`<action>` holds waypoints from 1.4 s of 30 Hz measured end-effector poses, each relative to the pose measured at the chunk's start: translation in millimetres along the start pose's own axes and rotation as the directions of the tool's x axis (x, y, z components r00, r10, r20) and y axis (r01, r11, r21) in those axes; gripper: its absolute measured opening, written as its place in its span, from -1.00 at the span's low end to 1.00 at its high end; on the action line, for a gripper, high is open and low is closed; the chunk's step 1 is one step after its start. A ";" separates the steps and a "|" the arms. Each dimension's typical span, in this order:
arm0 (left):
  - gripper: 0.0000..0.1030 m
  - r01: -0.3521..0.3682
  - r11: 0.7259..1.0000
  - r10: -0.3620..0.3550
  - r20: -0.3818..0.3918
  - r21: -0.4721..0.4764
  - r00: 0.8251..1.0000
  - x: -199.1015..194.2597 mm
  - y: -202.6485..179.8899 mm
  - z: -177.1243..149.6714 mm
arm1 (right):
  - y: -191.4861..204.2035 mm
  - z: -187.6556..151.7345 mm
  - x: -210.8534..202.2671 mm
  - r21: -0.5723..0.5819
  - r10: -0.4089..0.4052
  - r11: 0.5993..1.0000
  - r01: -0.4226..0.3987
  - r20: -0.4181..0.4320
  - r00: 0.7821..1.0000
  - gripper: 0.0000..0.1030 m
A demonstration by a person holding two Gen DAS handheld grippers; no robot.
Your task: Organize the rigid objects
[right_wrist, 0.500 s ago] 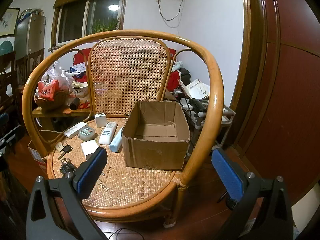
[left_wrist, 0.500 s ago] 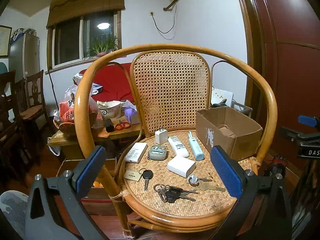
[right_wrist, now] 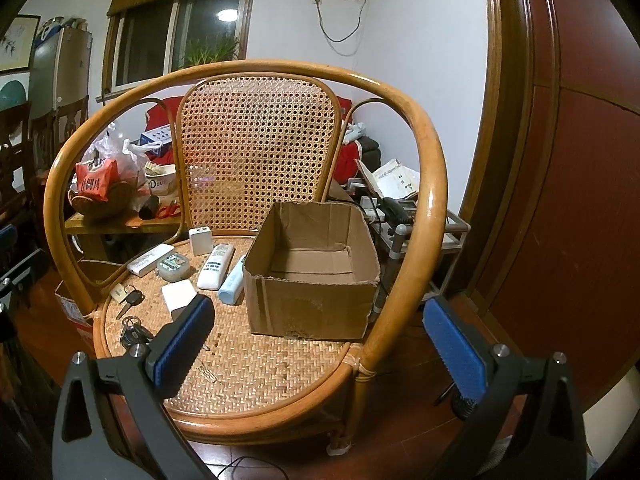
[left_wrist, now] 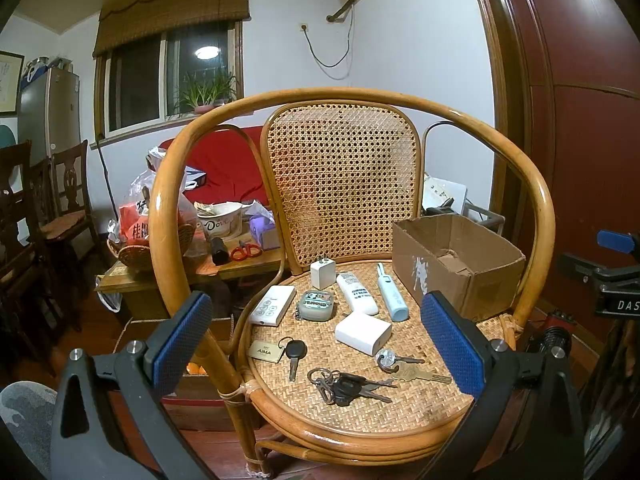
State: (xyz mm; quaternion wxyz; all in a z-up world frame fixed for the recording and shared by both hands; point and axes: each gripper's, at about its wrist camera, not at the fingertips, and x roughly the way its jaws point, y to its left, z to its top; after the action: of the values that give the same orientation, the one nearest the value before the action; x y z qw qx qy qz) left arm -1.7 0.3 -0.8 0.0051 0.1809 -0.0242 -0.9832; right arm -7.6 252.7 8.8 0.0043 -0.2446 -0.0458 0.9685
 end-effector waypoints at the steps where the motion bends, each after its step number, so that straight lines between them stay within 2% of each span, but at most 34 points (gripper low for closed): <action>1: 1.00 -0.004 1.000 0.004 0.002 -0.001 1.000 -0.3 0.1 -0.4 | -0.1 -0.1 -0.1 0.000 -0.001 1.000 0.001 0.001 1.000 1.00; 42: 1.00 0.014 1.000 -0.014 0.005 0.006 1.000 -3.9 -1.0 1.9 | 0.2 -0.3 0.6 0.001 -0.002 1.000 0.002 0.001 1.000 1.00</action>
State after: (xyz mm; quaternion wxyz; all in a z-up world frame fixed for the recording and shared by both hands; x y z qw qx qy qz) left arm 1.3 1.5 2.3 -0.0026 0.1785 -0.0261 -0.9836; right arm -8.0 252.5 8.2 0.0052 -0.2442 -0.0456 0.9686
